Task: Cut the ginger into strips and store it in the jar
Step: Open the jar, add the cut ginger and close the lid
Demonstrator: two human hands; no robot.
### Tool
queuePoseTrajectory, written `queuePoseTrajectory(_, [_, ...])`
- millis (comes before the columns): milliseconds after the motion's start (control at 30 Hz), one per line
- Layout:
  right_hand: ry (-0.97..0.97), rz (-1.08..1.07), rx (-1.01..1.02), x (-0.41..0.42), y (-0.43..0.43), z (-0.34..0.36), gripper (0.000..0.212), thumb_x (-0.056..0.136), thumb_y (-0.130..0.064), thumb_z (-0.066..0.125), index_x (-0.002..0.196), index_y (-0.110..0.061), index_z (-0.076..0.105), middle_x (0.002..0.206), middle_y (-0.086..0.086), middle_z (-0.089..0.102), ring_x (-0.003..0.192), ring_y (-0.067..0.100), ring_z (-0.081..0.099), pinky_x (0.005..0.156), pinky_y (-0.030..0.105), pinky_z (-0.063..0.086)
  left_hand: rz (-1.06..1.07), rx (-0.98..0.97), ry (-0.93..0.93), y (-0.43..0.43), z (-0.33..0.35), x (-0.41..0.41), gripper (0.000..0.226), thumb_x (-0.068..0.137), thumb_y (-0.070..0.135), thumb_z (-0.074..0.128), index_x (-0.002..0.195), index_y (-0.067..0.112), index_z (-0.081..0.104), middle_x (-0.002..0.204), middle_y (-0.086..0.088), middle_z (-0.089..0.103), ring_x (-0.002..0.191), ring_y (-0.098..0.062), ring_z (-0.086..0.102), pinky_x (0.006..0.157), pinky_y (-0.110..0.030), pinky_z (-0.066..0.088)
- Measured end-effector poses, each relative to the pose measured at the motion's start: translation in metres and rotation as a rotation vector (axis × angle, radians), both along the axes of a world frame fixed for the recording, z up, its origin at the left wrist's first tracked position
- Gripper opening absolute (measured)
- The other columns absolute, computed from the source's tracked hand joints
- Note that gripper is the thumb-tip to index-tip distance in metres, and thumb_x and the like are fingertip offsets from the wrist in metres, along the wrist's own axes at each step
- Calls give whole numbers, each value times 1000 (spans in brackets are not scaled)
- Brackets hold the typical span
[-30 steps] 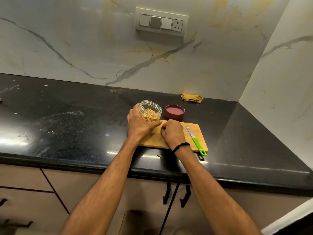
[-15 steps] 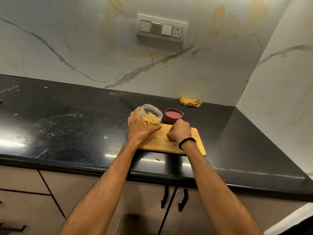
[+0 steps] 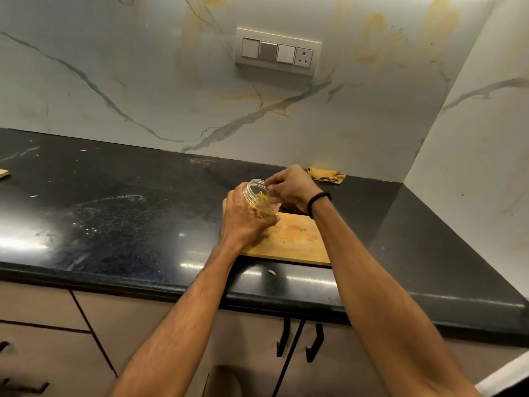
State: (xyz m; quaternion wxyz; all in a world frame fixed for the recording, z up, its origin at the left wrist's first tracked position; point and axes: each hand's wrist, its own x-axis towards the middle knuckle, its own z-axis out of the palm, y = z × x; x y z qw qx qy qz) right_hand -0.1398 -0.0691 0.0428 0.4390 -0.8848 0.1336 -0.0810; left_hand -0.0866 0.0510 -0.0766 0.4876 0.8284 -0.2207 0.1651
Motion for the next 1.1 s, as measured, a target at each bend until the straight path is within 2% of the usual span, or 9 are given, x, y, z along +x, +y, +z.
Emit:
queuePoseTrajectory(133, [-228,-179,236,-19,-25,-6,20,88,-7,68,108,-5,71,97,8,71,85,15,71,78,32,60,2,-2,12,-2,1,2,111,53,55,93,144,22,37,135,0,49,125,-16,43,96,-21,29])
queuePoseTrajectory(167, [-215,-230,177,-24,-32,-12,19,87,-8,69,105,-4,72,94,7,71,82,14,71,77,31,60,5,-4,10,-2,0,3,111,53,55,93,144,21,37,135,-1,49,124,-16,44,96,-21,30])
queuePoseTrajectory(233, [-52,-286,-124,-31,-46,-31,16,84,-13,74,99,-8,75,90,4,72,81,11,69,81,32,59,12,-9,13,-3,-1,3,112,54,54,93,144,20,37,136,-2,49,125,-17,44,96,-21,30])
queuePoseTrajectory(333, [151,-300,-429,-38,-48,-60,16,83,-15,76,98,-11,76,99,5,72,96,16,65,90,33,54,12,1,15,-4,-2,4,114,54,56,93,145,19,37,137,-4,49,126,-19,45,98,-22,30])
queuePoseTrajectory(500, [151,-391,-548,-39,-32,-68,19,93,-13,64,109,-6,69,106,10,68,95,22,62,73,28,47,19,1,18,-3,-1,3,114,54,57,92,146,18,36,137,-5,49,126,-20,45,99,-24,31])
queuePoseTrajectory(633, [185,-366,-648,-42,-23,-67,20,98,-13,54,116,-5,59,111,13,63,86,21,53,72,28,42,20,3,21,-4,0,3,114,55,57,92,147,17,36,139,-6,48,127,-20,44,100,-25,31])
queuePoseTrajectory(833, [275,-118,-351,-43,-20,-63,17,92,-19,65,98,-6,73,89,8,69,73,14,59,60,23,47,27,2,16,-4,-1,3,115,55,55,93,147,17,36,138,-7,48,126,-21,45,97,-24,34])
queuePoseTrajectory(967, [219,0,-340,-48,-15,-61,19,92,-15,64,107,-6,73,88,1,66,71,9,55,54,17,40,24,4,15,-5,-2,3,114,54,57,92,146,19,37,137,-6,49,125,-20,45,97,-25,37])
queuePoseTrajectory(1100, [232,45,-360,-50,-15,-55,19,90,-11,67,108,-8,73,97,3,70,76,10,57,61,16,45,30,6,20,-5,-1,4,114,55,58,92,146,19,36,138,-5,48,127,-20,45,98,-24,35])
